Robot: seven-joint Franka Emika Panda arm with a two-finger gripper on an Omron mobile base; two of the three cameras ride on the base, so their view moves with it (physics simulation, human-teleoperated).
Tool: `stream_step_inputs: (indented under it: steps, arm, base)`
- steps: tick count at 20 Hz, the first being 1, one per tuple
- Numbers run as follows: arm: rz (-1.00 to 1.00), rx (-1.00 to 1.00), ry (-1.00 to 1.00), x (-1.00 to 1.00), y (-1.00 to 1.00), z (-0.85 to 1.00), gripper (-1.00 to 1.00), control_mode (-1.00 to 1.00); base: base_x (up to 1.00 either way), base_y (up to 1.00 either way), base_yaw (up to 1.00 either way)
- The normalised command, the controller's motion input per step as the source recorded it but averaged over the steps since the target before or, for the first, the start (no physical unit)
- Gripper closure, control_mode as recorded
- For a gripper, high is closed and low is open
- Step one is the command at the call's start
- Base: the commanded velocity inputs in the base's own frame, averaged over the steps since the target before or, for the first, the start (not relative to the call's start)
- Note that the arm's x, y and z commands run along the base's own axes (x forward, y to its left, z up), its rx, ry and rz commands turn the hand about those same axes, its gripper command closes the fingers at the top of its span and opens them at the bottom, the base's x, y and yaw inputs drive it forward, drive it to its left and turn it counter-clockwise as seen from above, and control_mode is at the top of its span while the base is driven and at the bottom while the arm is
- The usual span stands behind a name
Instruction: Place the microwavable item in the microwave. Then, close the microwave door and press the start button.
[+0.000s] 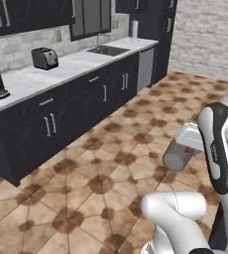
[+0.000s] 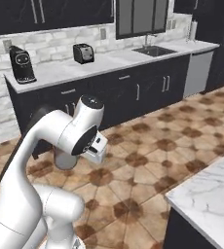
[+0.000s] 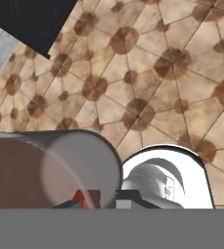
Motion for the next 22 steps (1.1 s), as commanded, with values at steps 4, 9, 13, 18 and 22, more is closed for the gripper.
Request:
stream_step_inputs:
  steps: [4, 9, 13, 18, 22]
  arm:
    - [0.0, 0.0, 0.0, 0.0, 0.0, 0.0, 1.0, 1.0]
    - [0.0, 0.0, 0.0, 0.0, 0.0, 0.0, 1.0, 1.0]
    - [0.0, 0.0, 0.0, 0.0, 0.0, 0.0, 1.0, 1.0]
    - [0.0, 0.0, 0.0, 0.0, 0.0, 0.0, 1.0, 1.0]
    - [0.0, 0.0, 0.0, 0.0, 0.0, 0.0, 1.0, 1.0]
  base:
    - [0.0, 0.06, 0.6]
    - [0.02, 0.09, 0.63]
    - [0.13, 0.13, 0.67]
    - [0.2, 0.1, 0.68]
    - [0.29, 0.12, 0.68]
